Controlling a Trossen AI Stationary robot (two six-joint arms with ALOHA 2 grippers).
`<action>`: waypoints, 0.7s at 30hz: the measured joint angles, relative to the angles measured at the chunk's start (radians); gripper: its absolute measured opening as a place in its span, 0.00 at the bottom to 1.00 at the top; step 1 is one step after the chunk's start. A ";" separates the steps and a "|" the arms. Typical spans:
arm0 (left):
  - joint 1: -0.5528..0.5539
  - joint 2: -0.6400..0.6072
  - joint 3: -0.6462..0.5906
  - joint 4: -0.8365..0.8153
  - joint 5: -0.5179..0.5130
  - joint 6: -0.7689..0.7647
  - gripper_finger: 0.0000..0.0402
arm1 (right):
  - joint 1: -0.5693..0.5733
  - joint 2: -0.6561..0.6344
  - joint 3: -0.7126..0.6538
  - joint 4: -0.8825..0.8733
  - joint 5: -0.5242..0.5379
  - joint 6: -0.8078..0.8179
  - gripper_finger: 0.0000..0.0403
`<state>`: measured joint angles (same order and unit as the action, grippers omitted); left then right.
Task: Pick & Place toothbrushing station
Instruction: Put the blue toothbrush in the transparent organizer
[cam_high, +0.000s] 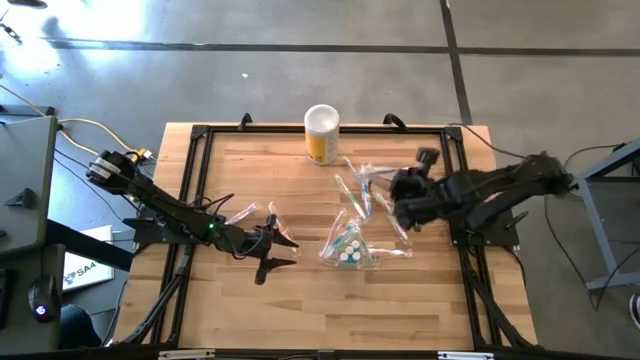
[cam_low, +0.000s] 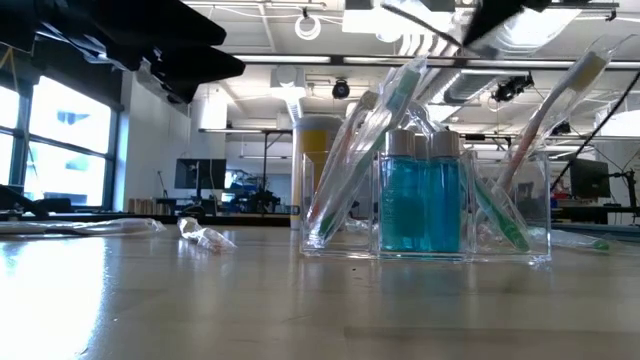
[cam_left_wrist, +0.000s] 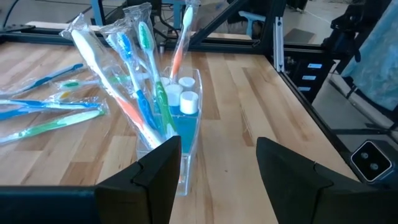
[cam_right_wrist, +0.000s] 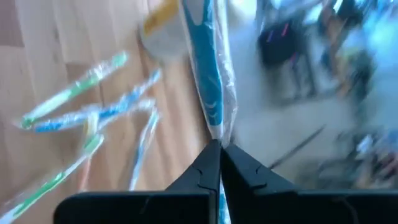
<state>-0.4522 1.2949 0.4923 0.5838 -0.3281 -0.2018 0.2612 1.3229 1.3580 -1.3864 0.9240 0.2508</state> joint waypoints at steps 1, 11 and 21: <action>0.000 0.000 0.000 -0.001 0.000 0.009 0.50 | 0.031 0.028 0.038 0.000 0.031 -0.042 0.01; 0.000 0.000 0.000 -0.018 -0.003 0.073 0.50 | 0.265 0.274 0.197 -0.004 0.344 -0.714 0.01; 0.000 0.000 0.000 -0.033 -0.004 0.074 0.50 | 0.375 0.396 0.202 -0.050 0.510 -0.908 0.01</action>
<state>-0.4519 1.2949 0.4923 0.5504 -0.3322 -0.1276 0.6360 1.7193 1.5597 -1.4364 1.4338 -0.6567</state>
